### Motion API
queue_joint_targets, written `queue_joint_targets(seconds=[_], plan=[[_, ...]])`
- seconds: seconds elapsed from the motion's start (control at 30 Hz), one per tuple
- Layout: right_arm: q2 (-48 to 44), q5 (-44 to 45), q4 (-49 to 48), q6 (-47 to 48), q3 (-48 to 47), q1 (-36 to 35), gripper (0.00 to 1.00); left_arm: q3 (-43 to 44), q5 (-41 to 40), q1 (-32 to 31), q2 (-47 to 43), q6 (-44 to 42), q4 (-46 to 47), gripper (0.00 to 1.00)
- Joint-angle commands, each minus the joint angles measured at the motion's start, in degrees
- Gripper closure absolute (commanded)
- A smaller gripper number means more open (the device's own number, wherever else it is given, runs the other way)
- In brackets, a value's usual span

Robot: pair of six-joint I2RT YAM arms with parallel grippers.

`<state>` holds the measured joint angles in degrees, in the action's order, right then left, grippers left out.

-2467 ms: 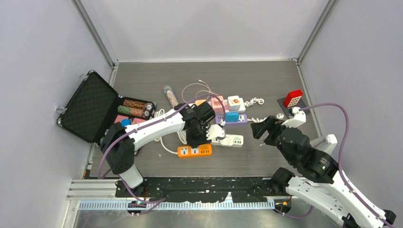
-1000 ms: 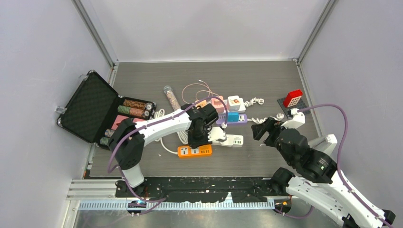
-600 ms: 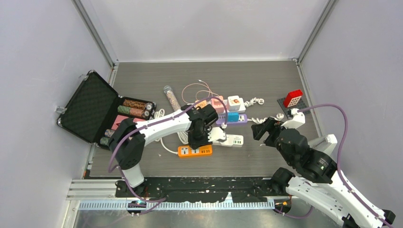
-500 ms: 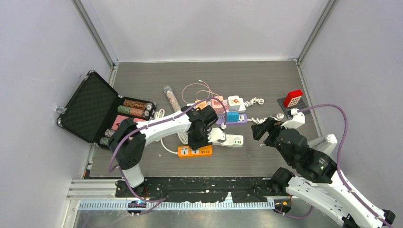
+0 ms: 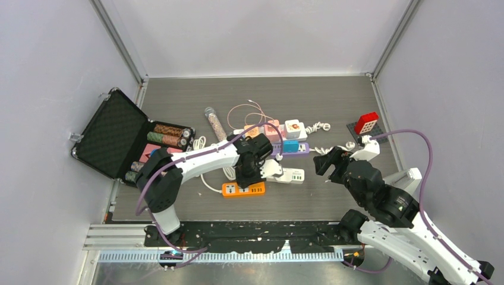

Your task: Insert the plug

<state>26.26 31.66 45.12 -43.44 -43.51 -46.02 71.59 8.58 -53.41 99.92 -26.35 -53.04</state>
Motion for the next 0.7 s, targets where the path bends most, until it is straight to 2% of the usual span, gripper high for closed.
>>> queue_joint_targets(seconds=[0.0, 0.07, 0.1, 0.13, 0.17, 0.4, 0.53, 0.67], plan=[[0.0, 0.8, -1.2, -0.5, -0.7, 0.1, 0.14, -3.0, -2.7, -0.2, 1.1, 2.0, 2.6, 0.82], [-0.1, 0.5, -1.2, -0.4, -0.8, 0.1, 0.14, -2.7, -3.5, -0.2, -0.6, 1.7, 3.7, 0.62], [-0.1, 0.3, -1.2, -0.4, -0.9, 0.1, 0.14, -2.6, -3.8, -0.2, -1.5, 1.6, 4.4, 0.46], [-0.2, 0.2, -1.2, -0.4, -0.9, 0.1, 0.14, -2.4, -4.4, -0.1, -2.4, 1.5, 5.3, 0.08], [-0.2, 0.1, -1.1, -0.3, -1.1, 0.1, 0.13, -2.1, -4.6, -0.1, -3.1, 1.3, 5.9, 0.01], [-0.9, -0.5, -0.4, -0.5, -1.9, 0.1, 0.13, 0.7, -5.9, -0.1, -8.6, 1.6, 6.3, 0.00], [-1.5, -0.7, -0.2, -0.2, -2.1, 0.1, 0.13, -0.5, -6.3, -0.2, -13.3, 2.2, 5.9, 0.01], [-1.1, 0.0, 0.8, 1.4, -3.5, 0.1, 0.12, -2.7, -10.7, 0.1, -20.2, 8.7, 8.2, 0.00]])
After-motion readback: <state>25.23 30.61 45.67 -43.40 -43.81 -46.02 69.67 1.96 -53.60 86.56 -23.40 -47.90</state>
